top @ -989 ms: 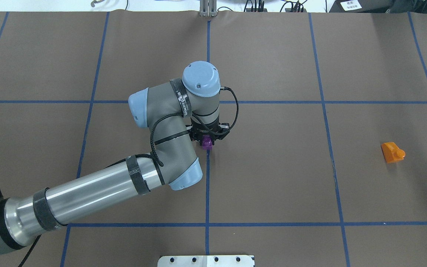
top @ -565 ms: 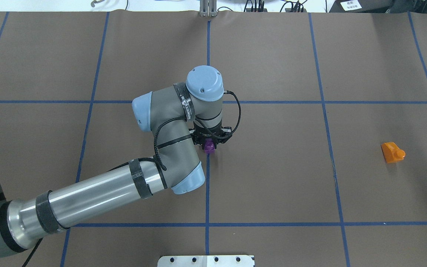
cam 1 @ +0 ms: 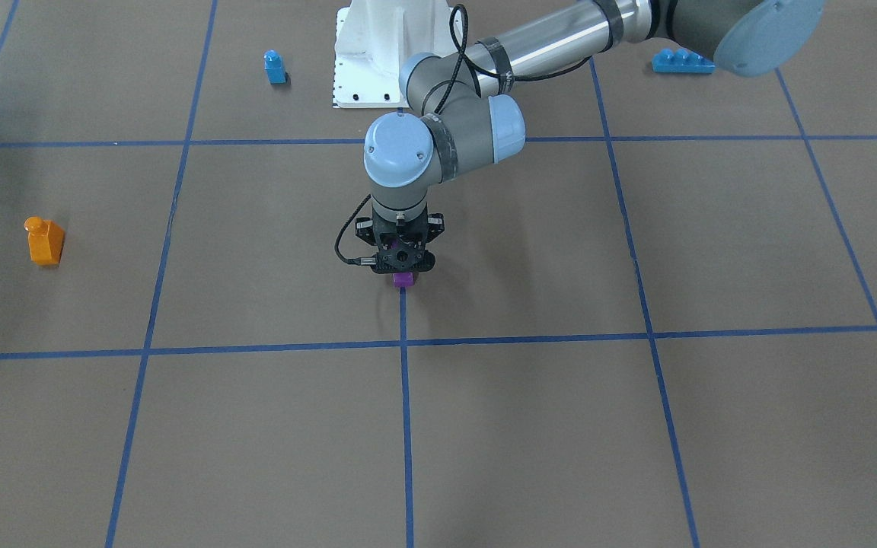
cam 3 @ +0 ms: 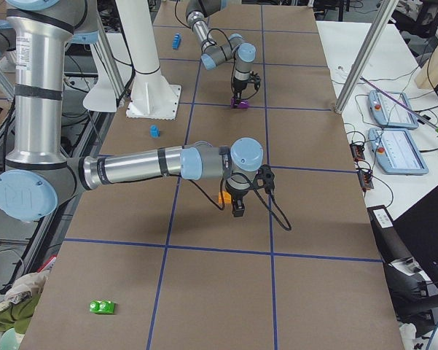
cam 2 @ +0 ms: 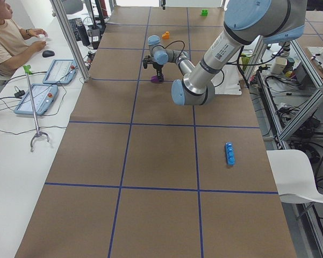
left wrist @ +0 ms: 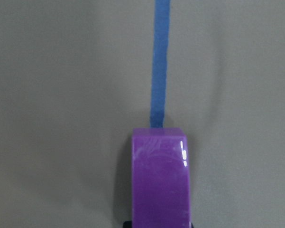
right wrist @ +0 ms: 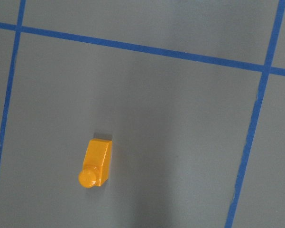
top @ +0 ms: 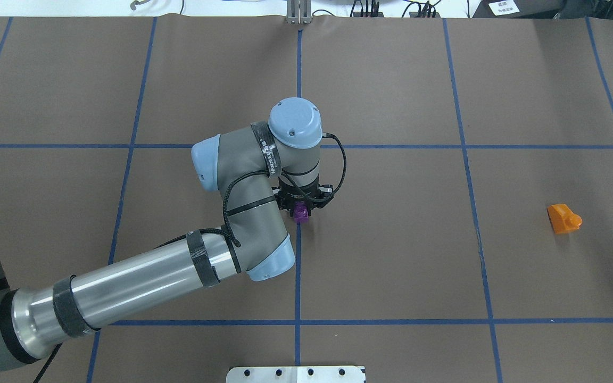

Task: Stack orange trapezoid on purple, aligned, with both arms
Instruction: 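Lower the purple block, open the left gripper and lift away, then grasp the orange trapezoid block with the right gripper while the left gripper hovers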

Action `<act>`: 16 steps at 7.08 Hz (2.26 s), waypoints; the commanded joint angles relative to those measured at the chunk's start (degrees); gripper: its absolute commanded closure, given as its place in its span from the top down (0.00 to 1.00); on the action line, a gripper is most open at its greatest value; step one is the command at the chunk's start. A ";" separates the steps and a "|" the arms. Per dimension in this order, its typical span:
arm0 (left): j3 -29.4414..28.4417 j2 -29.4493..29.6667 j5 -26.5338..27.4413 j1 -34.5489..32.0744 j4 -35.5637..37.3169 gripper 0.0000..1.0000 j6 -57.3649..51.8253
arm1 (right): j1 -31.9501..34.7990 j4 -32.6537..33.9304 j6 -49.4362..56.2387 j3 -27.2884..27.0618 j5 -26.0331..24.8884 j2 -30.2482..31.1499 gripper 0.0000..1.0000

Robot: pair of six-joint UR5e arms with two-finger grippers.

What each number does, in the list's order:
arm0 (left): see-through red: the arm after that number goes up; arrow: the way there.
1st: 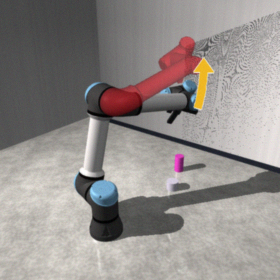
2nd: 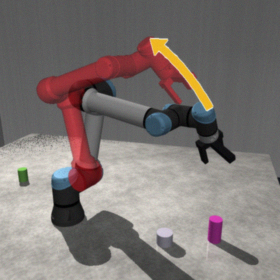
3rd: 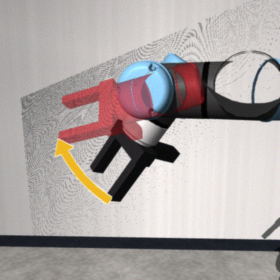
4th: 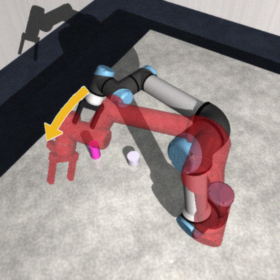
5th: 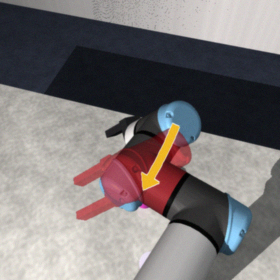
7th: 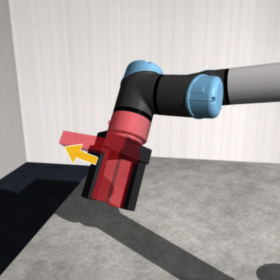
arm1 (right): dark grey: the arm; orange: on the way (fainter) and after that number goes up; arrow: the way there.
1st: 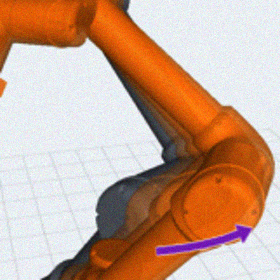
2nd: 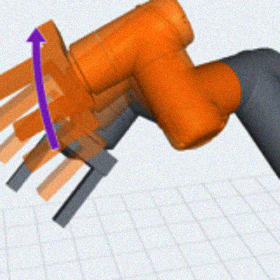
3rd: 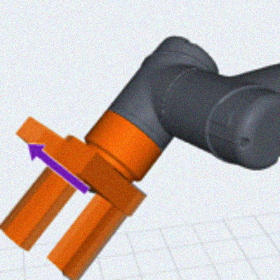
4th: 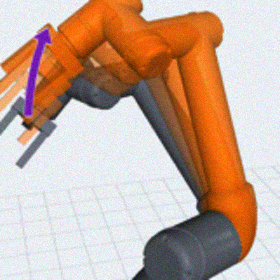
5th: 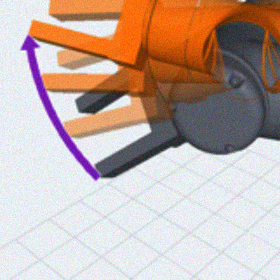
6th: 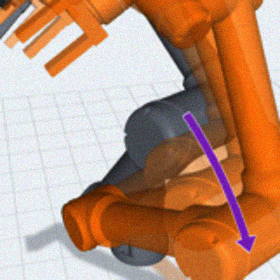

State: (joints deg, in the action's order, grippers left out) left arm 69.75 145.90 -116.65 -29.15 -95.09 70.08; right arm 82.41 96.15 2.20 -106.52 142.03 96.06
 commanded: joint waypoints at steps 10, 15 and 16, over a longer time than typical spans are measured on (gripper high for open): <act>10.97 -1.91 -0.50 -4.14 0.77 1.00 2.34 | -2.41 -0.09 -4.35 -1.40 -0.09 -1.32 1.00; 27.90 -8.26 -0.60 -6.88 10.89 1.00 2.34 | -17.69 -18.12 -28.05 -0.10 -7.55 2.44 0.97; 27.90 -8.35 -0.51 -6.88 10.89 1.00 2.34 | -20.51 -24.89 -35.69 0.43 -9.47 3.33 0.97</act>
State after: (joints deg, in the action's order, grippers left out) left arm 97.43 137.64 -117.23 -35.98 -84.38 72.36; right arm 65.47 79.50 -24.59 -106.72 134.25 97.98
